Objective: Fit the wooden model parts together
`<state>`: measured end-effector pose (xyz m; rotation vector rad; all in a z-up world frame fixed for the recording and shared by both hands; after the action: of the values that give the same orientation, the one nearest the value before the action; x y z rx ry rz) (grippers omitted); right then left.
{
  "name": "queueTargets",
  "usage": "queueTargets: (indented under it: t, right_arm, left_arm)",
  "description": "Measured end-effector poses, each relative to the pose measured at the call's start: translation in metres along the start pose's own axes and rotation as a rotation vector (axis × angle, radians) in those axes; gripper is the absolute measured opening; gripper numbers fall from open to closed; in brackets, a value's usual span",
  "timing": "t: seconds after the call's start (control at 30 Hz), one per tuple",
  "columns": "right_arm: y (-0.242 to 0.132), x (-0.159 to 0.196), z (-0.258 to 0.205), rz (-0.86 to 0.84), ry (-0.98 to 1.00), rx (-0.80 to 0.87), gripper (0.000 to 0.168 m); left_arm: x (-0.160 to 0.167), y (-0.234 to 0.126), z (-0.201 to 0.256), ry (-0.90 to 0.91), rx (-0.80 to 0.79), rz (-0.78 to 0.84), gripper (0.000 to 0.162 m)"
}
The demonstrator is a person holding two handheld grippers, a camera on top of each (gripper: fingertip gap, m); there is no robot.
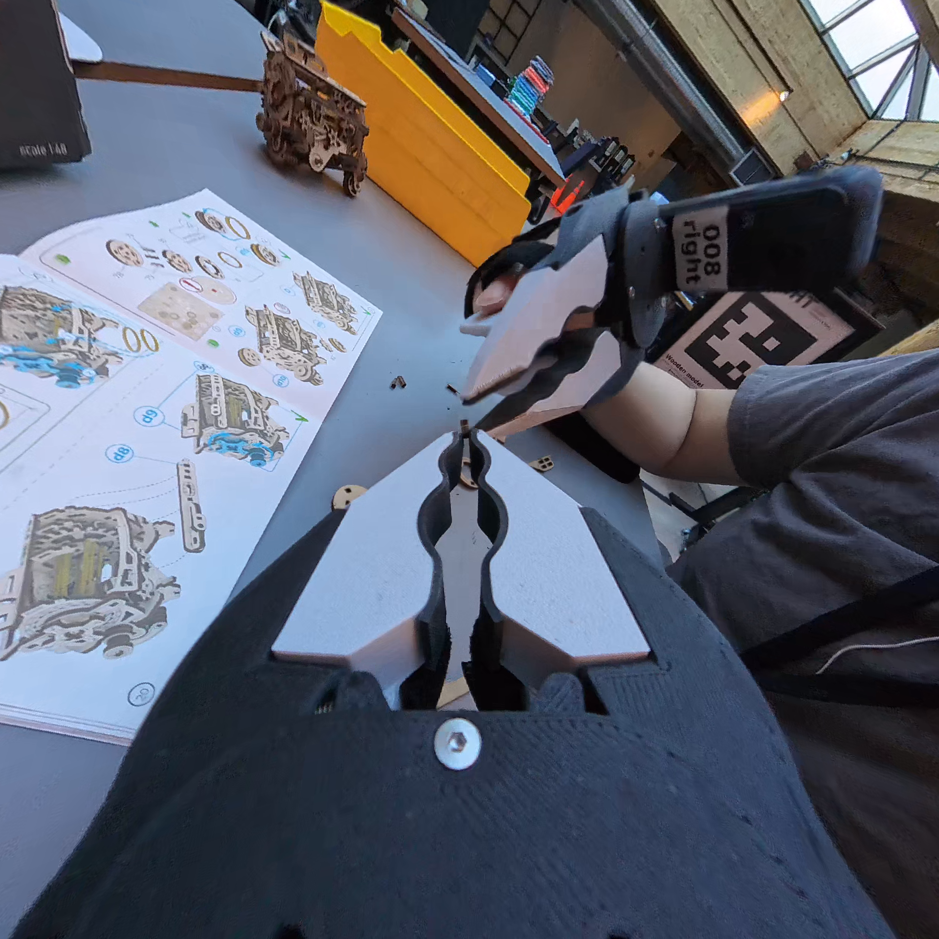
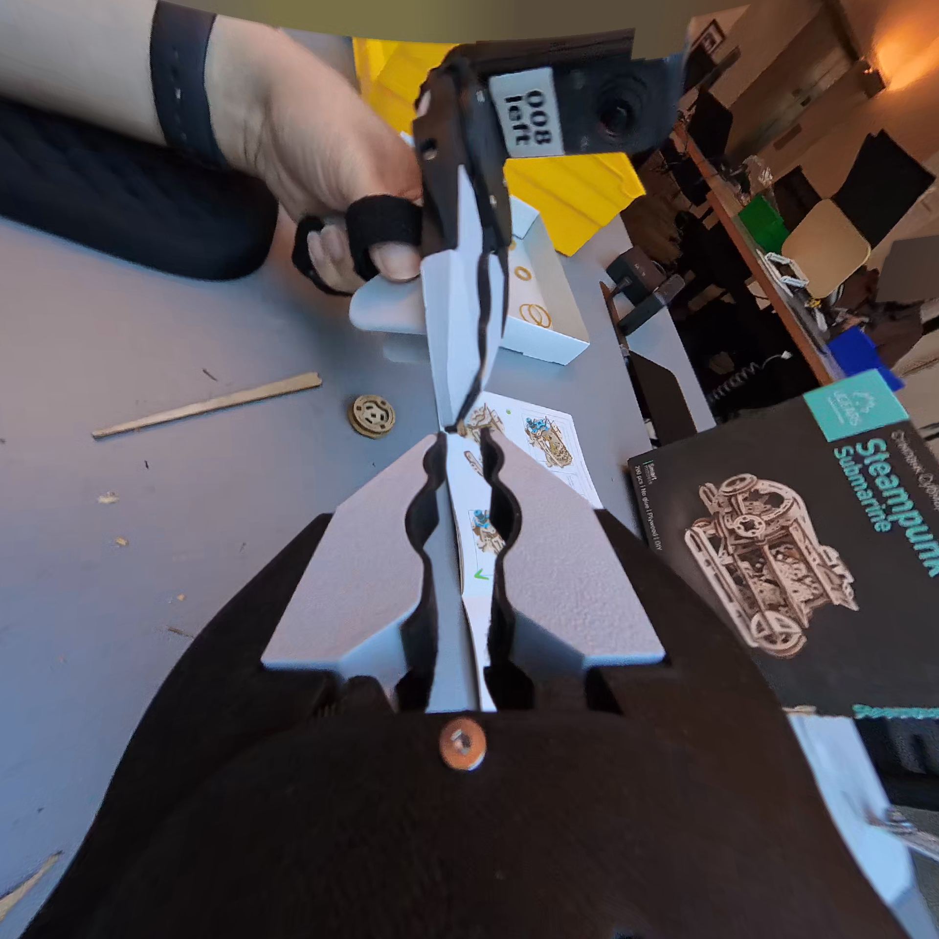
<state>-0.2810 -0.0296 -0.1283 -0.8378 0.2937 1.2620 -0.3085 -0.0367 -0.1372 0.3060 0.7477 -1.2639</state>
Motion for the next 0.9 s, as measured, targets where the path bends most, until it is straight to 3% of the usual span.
queueTargets:
  t: [0.13,0.27,0.4,0.5,0.57,0.77,0.9]
  right_arm:
    - [-0.023,-0.011,0.03,0.246,0.427,-0.014,0.019]
    - [-0.031,-0.025,0.039,0.568,0.898,-0.24,0.012]
    - [-0.02,-0.02,0.032,0.505,0.88,-0.229,0.012]
    - [-0.018,-0.025,0.031,0.531,0.9,-0.241,0.012]
    - [-0.017,-0.024,0.029,0.531,0.906,-0.253,0.003]
    - [-0.016,-0.024,0.024,0.521,0.911,-0.294,0.007]
    - [-0.016,-0.026,0.023,0.528,0.91,-0.3,0.002]
  left_arm:
    - [-0.011,-0.004,0.015,0.104,0.035,0.074,0.0]
    - [-0.019,-0.006,0.028,0.238,0.032,0.149,0.0]
    - [-0.022,-0.008,0.035,0.25,0.069,0.174,0.0]
    - [-0.021,-0.008,0.038,0.266,0.079,0.172,0.0]
    - [-0.021,-0.008,0.039,0.274,0.08,0.173,0.0]
    - [-0.021,-0.009,0.039,0.277,0.076,0.175,0.0]
    - [-0.021,-0.009,0.04,0.277,0.084,0.174,0.0]
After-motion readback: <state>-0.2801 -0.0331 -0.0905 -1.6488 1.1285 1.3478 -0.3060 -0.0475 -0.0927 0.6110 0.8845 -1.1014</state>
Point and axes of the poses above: each gripper's, where its closed fingertips meet, y out along the fingers, x out of its underside, z = x × y across the jaws, the point moved 2 cm from there along -y, back along the fingers, and after that the axes turned 12 degrees about -y, right-handed, at the moved point
